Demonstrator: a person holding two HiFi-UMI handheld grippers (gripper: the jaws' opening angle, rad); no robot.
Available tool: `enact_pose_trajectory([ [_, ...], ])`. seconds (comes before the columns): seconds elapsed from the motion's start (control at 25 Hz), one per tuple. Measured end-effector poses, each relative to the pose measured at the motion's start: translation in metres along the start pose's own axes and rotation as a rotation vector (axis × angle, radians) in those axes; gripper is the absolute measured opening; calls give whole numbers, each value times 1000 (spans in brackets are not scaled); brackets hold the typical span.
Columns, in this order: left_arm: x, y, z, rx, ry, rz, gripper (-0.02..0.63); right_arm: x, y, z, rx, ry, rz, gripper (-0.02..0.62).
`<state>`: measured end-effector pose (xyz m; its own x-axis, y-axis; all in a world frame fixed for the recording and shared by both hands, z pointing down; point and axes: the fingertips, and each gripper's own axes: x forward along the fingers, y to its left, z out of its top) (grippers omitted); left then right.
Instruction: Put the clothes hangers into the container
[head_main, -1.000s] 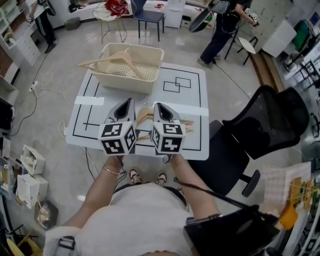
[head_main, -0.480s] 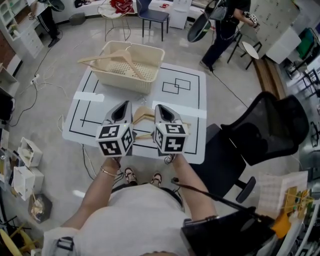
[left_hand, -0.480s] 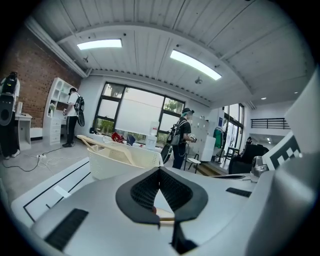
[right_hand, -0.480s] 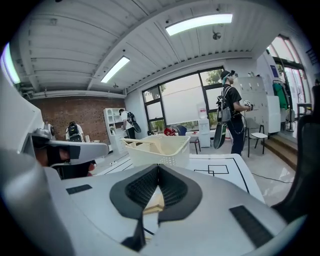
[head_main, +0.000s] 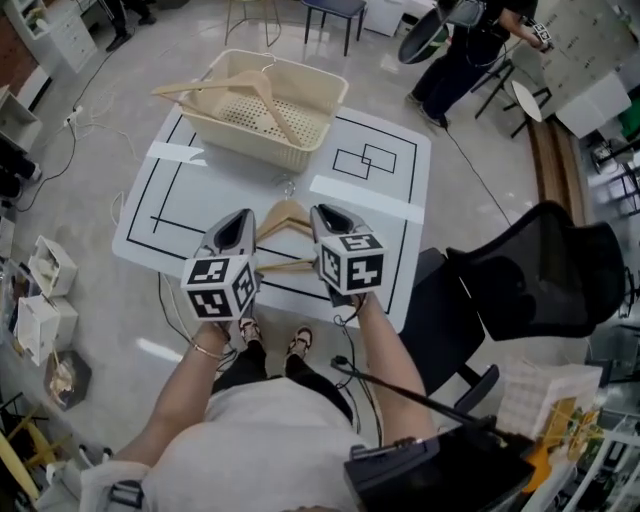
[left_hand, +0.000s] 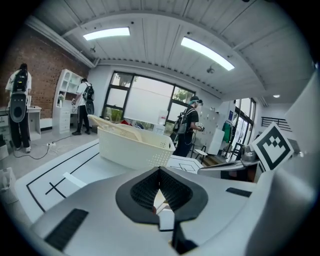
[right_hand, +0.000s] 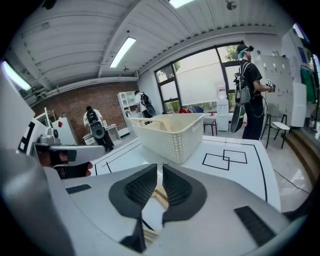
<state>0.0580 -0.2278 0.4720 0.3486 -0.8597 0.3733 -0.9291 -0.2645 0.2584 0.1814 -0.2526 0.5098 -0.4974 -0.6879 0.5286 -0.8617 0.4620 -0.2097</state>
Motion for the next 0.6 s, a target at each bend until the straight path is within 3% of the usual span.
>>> enact_pose_trajectory([
  [0.08,9,6,-13,-7,29,7,0,15,-3,-6,-20,40,29,26],
  [0.2,20,16,-31,-18,68,32,0,37,-6,-20,-63,111,75,89],
  [0.6,46,27,-63,-93,130,72,0,91,-5,-61,-339,351,210,181],
])
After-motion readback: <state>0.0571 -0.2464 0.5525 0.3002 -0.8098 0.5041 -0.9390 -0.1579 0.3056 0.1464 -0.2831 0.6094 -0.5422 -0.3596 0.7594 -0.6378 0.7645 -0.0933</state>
